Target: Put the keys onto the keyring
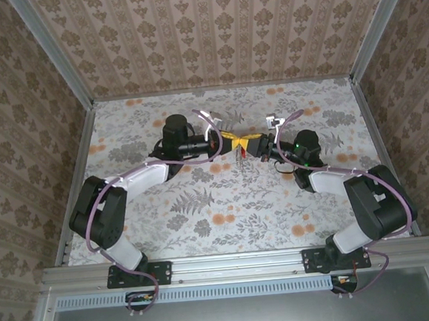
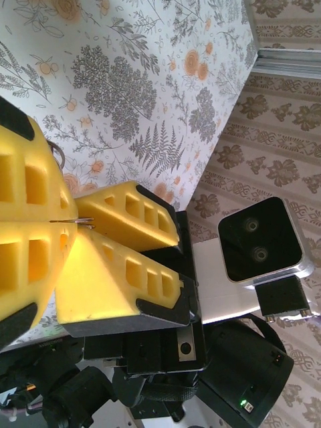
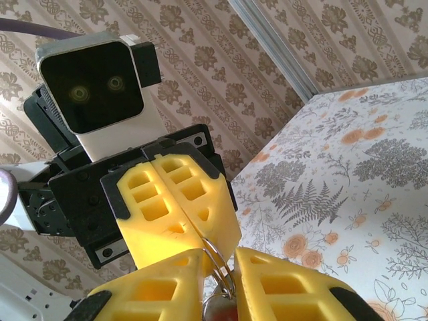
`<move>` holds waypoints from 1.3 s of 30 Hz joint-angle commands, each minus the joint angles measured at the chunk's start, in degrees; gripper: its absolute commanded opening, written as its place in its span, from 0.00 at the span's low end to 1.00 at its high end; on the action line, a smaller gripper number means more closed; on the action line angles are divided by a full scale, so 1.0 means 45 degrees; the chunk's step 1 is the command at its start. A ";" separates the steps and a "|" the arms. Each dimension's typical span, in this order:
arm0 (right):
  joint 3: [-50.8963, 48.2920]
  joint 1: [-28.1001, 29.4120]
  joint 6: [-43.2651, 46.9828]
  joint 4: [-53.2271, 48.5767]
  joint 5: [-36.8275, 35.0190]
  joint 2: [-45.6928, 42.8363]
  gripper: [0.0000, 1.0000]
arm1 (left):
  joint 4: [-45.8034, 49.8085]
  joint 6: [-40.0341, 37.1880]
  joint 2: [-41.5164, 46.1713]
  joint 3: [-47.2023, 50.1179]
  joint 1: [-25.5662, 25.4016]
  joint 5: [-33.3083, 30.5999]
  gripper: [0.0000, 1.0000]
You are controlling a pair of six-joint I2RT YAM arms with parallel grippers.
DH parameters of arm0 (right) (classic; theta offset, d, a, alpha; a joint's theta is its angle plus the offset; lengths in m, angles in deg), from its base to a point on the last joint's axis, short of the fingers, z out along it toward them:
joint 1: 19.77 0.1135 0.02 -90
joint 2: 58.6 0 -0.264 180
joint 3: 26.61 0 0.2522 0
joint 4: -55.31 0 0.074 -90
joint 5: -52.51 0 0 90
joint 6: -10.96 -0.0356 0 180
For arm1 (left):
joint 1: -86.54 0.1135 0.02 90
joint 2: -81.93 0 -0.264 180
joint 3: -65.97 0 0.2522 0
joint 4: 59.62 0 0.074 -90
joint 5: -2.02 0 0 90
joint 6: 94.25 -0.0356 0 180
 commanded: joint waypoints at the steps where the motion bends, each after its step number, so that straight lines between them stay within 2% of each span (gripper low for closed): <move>1: 0.0398 0.0055 -0.0237 0.0894 0.0339 0.0236 0.17 | -0.1127 0.0708 -0.0170 -0.0479 0.0055 0.0643 0.00; 8: 0.0271 0.0019 -0.0066 0.0742 0.0294 0.0197 0.01 | -0.1818 0.1292 -0.0270 -0.0299 0.0314 0.0571 0.00; 15: 0.0584 -0.0016 0.0318 0.0026 0.0278 0.0278 0.00 | -0.1409 0.1098 -0.0004 -0.0230 0.0546 0.0263 0.00; 18: 0.1020 -0.0093 0.0641 -0.0731 0.0529 0.0405 0.00 | -0.0889 0.0896 0.0307 -0.0215 0.0883 0.0212 0.13; 22: 0.1703 -0.0208 0.1151 -0.1779 0.0871 0.0681 0.00 | 0.0573 0.0075 0.0837 -0.0341 0.1392 0.0324 0.27; 26: 0.2567 -0.0308 0.1584 -0.2814 0.1476 0.1193 0.00 | 0.2439 -0.0880 0.1065 -0.0775 0.1930 0.0920 0.36; 32: 0.4186 -0.0387 0.1988 -0.4019 0.2738 0.2419 0.00 | 0.5666 -0.2690 0.0754 -0.1978 0.2308 0.1615 0.39; 39: 0.5621 -0.0373 0.1987 -0.4575 0.4196 0.3431 0.00 | 0.7925 -0.3807 -0.0045 -0.3207 0.2605 0.2481 0.40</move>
